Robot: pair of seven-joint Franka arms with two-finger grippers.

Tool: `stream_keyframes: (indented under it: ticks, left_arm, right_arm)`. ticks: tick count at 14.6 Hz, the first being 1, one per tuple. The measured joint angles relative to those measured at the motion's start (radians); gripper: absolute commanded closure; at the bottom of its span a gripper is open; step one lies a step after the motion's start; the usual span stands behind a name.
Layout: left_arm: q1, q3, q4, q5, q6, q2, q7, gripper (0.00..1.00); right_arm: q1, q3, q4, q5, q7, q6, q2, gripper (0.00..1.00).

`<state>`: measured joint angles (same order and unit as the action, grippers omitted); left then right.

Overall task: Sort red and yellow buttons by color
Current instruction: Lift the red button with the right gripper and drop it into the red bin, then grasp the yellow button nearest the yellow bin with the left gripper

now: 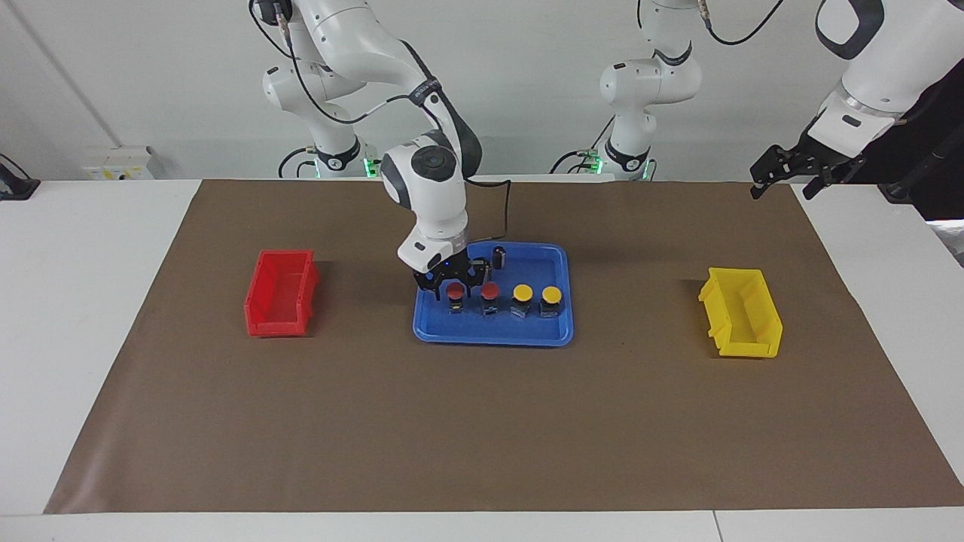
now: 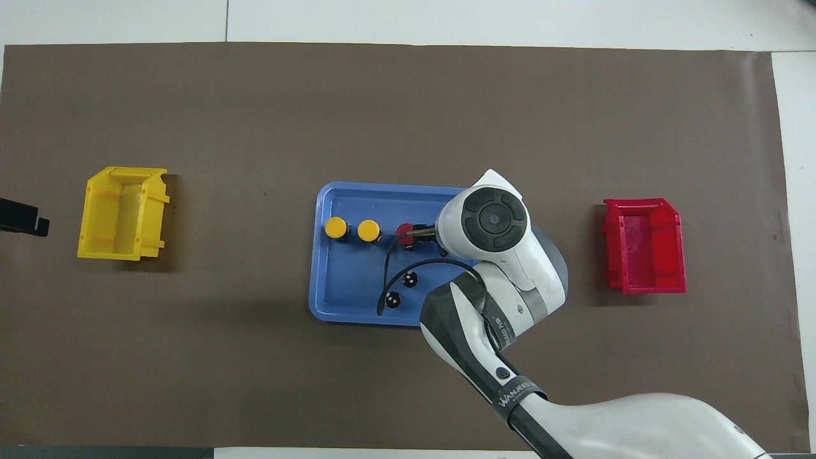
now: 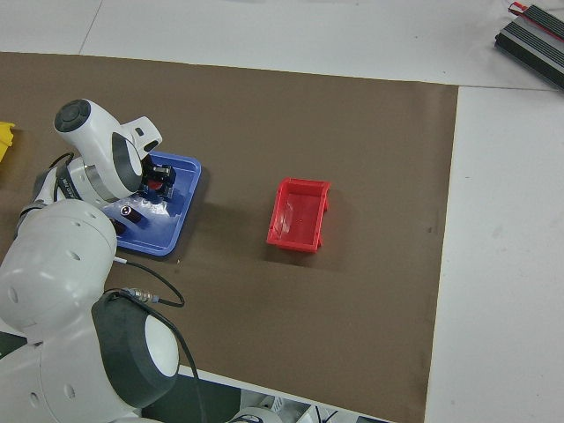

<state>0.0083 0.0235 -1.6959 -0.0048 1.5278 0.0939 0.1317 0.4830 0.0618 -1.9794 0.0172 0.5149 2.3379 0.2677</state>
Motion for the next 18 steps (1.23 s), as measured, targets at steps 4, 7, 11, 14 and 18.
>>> stream_keyframes:
  ticks: [4,7,11,14,18]
  left_arm:
    - [0.000,0.000,0.000,0.000,0.000,0.000,0.000,0.00]
    - [0.000,0.000,0.000,0.000,0.000,0.000,0.000,0.00]
    - [-0.005,-0.010,-0.013,0.000,0.031,0.001,-0.036,0.00]
    - [-0.112,-0.034,-0.089,-0.001,0.145,-0.001,-0.195,0.00]
    - [-0.342,-0.048,-0.228,0.000,0.376,-0.045,-0.480,0.13]
  right_arm:
    - [0.000,0.000,0.018,0.000,0.000,-0.009,0.000,0.88]
    - [-0.007,-0.008,0.134,0.001,0.000,-0.166,-0.009,0.88]
    - [-0.147,-0.020,0.187,0.009,-0.136,-0.392,-0.144,0.88]
    - [-0.336,-0.024,0.052,0.008,-0.353,-0.428,-0.312,0.88]
    - [-0.520,-0.027,-0.136,0.007,-0.572,-0.382,-0.439,0.88]
